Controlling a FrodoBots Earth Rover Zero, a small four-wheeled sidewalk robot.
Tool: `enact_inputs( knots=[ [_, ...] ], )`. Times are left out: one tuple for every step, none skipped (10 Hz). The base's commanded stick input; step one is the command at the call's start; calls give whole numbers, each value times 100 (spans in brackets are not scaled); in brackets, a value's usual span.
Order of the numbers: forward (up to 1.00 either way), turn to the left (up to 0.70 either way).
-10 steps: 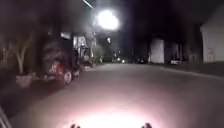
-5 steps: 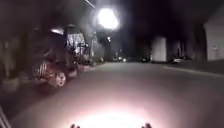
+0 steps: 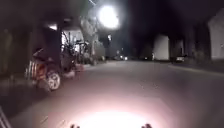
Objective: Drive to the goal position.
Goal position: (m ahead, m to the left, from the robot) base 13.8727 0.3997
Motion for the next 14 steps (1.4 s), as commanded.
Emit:
enact_inputs(
  knots=[
    [85,0],
    [85,0],
    [85,0],
    [85,0],
    [85,0],
    [85,0],
    [85,0],
    [85,0],
    [85,0],
    [85,-8],
    [85,-21],
    [85,-32],
    [85,0],
    [85,0]
  ],
)
